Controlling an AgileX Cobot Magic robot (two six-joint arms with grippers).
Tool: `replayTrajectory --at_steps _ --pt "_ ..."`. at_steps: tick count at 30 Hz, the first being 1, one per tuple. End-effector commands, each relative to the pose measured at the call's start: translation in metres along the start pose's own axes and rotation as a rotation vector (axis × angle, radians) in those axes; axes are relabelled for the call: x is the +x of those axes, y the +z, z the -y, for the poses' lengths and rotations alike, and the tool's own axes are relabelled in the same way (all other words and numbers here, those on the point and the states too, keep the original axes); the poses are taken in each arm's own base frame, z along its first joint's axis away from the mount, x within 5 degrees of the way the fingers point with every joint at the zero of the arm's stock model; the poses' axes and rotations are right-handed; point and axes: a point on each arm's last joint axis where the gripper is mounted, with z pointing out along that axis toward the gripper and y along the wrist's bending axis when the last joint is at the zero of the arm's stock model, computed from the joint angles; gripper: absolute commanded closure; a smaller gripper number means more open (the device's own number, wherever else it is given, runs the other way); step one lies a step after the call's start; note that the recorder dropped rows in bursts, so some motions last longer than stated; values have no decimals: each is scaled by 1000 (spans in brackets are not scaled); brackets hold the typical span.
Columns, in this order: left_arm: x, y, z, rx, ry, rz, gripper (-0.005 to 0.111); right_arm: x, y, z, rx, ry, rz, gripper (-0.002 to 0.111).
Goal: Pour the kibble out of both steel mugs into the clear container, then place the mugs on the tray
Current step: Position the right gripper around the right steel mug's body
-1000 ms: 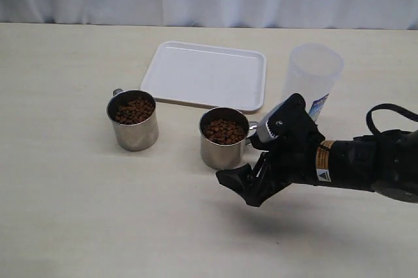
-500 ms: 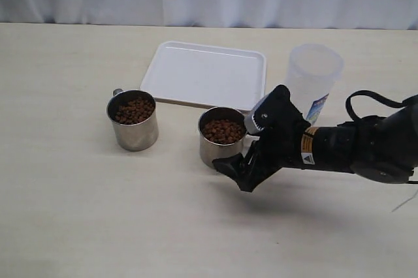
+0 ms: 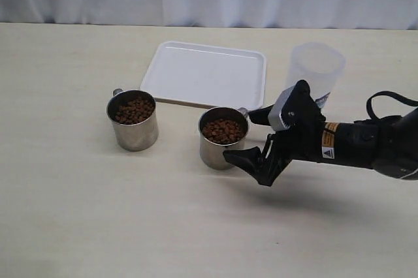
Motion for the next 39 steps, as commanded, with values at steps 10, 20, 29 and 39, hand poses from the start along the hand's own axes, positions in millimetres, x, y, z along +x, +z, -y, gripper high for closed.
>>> replayTrajectory --at_steps 10,20,29,39 --pt "0 0 0 6 -5 5 107 5 22 17 -58 -51 15 33" --pt "0 0 0 6 -5 8 107 7 38 20 -142 -54 105 33" --pt "0 0 0 7 -7 11 107 7 39 19 -150 -58 118 33" --pt "0 0 0 7 -7 11 107 6 48 21 -155 -93 113 35"
